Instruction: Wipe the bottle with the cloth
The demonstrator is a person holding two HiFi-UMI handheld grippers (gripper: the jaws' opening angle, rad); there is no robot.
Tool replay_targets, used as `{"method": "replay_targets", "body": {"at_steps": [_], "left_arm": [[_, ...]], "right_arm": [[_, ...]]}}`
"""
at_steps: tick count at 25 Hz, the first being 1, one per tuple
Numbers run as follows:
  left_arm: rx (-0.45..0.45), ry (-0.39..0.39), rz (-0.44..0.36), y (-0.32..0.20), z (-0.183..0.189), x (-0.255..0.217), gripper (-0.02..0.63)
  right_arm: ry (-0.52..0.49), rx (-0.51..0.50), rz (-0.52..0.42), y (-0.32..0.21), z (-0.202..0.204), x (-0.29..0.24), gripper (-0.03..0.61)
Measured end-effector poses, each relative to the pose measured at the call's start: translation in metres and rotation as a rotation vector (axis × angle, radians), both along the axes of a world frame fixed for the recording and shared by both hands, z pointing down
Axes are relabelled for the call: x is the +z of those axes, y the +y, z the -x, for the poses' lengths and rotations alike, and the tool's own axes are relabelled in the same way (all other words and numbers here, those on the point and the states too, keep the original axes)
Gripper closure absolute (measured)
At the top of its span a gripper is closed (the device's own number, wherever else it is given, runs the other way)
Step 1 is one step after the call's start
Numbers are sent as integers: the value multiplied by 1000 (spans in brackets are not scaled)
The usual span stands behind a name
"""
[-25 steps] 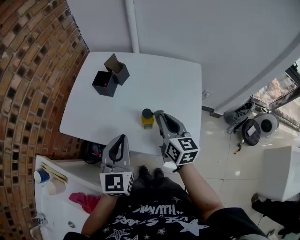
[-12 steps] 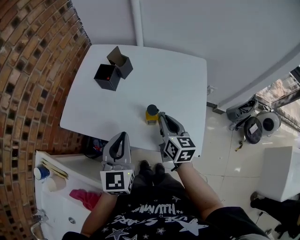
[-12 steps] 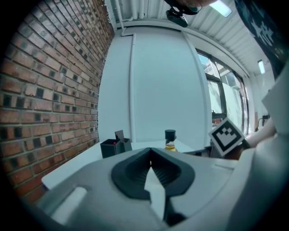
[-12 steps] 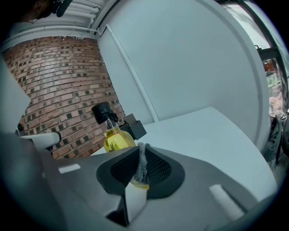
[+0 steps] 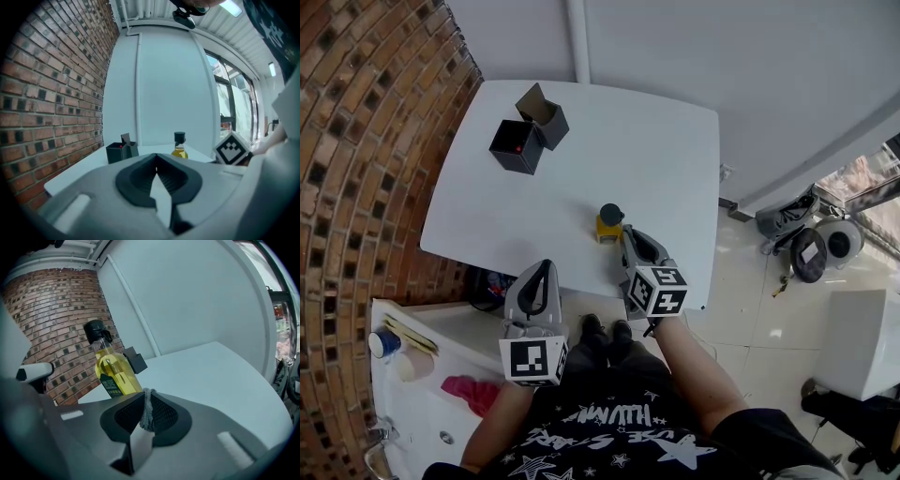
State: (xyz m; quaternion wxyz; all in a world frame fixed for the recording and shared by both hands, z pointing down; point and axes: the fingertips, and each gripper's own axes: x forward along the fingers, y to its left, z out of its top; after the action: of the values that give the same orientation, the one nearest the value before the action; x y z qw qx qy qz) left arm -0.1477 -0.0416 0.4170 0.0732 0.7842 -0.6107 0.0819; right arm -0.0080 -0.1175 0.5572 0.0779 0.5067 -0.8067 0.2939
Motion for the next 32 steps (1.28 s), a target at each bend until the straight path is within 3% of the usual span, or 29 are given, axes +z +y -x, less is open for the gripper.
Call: {"method": "replay_targets", "body": {"at_steps": [9, 16, 18, 20, 25, 29, 32], "left_arm": [[2, 35, 8, -8, -7, 12, 609], [50, 30, 43, -21, -43, 46, 360], [26, 11, 49, -25, -47, 57, 267], [-1, -3, 52, -28, -53, 64, 216], [-42, -20, 117, -41, -74, 86, 195], [-91, -48, 122, -55, -92, 90, 167], [-164, -58, 147, -66, -96, 100, 163]], "right_arm": [[29, 61, -50, 1, -30, -24, 537], [54, 125, -109, 6, -56, -53, 537], [62, 136, -123, 10, -61, -60, 537], [74, 135, -138, 14, -64, -66, 537], [85, 102, -175, 16, -68, -76, 537], [69, 55, -183, 15, -71, -79, 537], [61, 3, -186, 15, -75, -82, 537]]}}
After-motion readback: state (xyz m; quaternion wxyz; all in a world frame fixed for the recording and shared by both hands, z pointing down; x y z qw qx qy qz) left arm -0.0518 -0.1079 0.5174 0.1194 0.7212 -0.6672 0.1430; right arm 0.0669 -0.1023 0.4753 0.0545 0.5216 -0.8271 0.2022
